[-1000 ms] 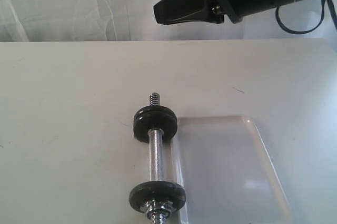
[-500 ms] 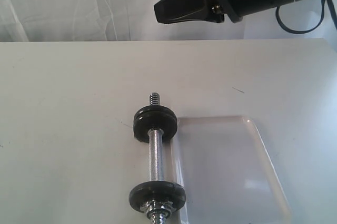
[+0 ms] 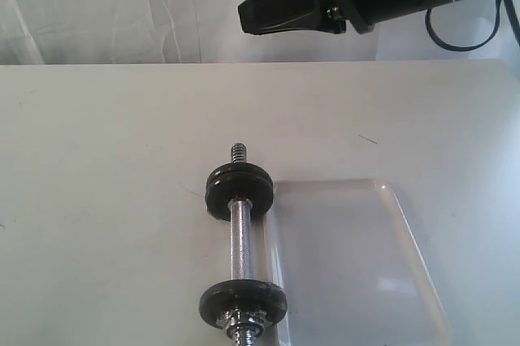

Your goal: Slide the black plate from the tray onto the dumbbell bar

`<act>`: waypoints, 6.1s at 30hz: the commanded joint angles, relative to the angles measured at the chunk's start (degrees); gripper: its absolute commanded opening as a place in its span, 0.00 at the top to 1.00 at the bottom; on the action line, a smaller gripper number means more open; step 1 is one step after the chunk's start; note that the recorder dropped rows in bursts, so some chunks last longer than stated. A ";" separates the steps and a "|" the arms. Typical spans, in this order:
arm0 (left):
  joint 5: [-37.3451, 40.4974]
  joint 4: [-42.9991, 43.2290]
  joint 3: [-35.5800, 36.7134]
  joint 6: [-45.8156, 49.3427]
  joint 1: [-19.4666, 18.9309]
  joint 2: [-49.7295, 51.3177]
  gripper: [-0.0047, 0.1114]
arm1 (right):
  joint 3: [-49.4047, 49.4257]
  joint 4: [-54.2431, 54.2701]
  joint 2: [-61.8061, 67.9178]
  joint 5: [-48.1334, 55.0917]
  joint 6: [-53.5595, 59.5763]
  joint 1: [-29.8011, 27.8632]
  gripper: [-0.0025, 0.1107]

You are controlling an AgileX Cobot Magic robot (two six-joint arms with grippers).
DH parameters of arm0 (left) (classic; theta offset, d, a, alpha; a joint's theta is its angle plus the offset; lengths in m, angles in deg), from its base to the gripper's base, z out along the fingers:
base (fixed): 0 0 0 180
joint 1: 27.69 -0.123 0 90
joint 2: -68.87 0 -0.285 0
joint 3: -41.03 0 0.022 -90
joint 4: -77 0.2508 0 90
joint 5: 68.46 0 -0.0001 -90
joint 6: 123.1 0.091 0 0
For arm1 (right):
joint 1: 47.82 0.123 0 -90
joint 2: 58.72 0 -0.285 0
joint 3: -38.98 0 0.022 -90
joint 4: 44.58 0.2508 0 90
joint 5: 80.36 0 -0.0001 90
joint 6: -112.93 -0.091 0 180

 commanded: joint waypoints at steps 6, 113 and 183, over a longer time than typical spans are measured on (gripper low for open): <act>0.61 9.85 0.00 -10.39 -0.27 -0.28 0.96 | -0.18 0.41 -0.53 -0.13 -0.11 0.00 0.98; 0.77 9.14 0.00 0.19 -6.61 -0.28 0.96 | 46.12 -69.11 -59.23 -14.43 -0.49 0.00 0.98; 0.53 9.14 0.00 0.19 -6.61 -0.28 0.96 | 72.39 -69.35 -81.29 -40.59 -57.34 -7.37 0.98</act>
